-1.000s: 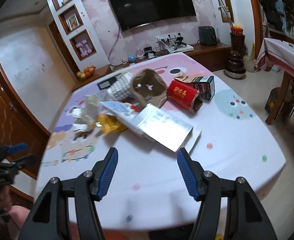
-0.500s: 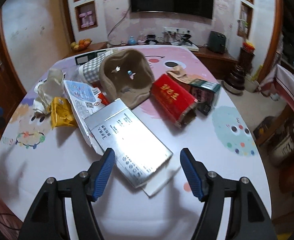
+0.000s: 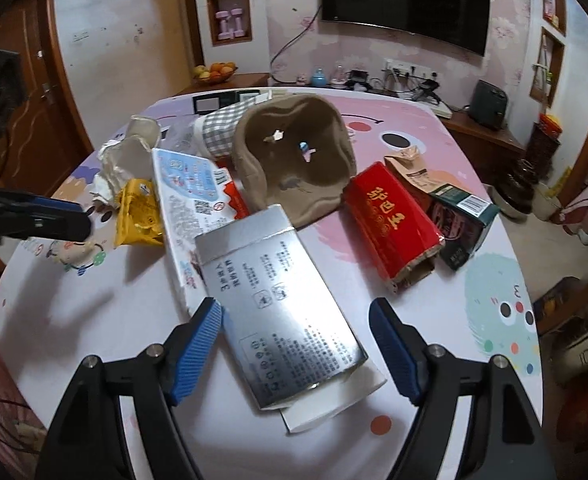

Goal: Collect trash
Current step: 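Grasp the silver box with the right tool while the left tool approaches the Kinder box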

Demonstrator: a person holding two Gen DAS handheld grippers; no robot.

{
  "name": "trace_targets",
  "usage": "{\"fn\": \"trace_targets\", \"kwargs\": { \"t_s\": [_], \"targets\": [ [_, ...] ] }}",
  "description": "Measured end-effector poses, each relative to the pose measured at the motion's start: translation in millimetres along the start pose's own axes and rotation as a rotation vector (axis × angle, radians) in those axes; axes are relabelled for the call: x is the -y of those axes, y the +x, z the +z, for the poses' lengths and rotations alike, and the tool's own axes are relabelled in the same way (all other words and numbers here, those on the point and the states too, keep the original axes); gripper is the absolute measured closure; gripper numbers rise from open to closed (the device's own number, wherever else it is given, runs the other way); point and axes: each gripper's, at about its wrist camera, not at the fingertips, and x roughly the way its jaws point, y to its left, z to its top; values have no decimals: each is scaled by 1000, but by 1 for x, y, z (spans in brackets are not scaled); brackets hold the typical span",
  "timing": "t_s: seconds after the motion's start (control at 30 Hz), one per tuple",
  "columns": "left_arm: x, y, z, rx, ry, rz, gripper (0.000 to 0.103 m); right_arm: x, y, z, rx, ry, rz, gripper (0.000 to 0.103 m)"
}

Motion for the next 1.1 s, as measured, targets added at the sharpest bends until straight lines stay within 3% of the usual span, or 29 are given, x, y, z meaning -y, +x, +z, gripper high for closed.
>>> {"fn": "trace_targets", "kwargs": {
  "t_s": [0.17, 0.4, 0.6, 0.77, 1.0, 1.1],
  "targets": [
    [16, 2, 2, -12, -22, -65, 61, 1, 4, -1, -10, -16, 10, 26],
    [40, 11, 12, -31, -57, -85, 62, 6, 5, -1, -8, 14, 35, 26],
    [45, 37, 25, -54, -124, 1, 62, 7, 2, -3, -16, -2, 42, 26],
    [46, 53, 36, -33, -191, 67, 40, 7, 5, -6, -26, -22, 22, 26],
    [50, 64, 44, -63, -240, 132, 31, 6, 13, -11, -43, -34, -2, 26],
    [49, 66, 45, -74, -269, 124, 28, 7, 21, -12, -72, -28, -38, 26]
  ]
}}
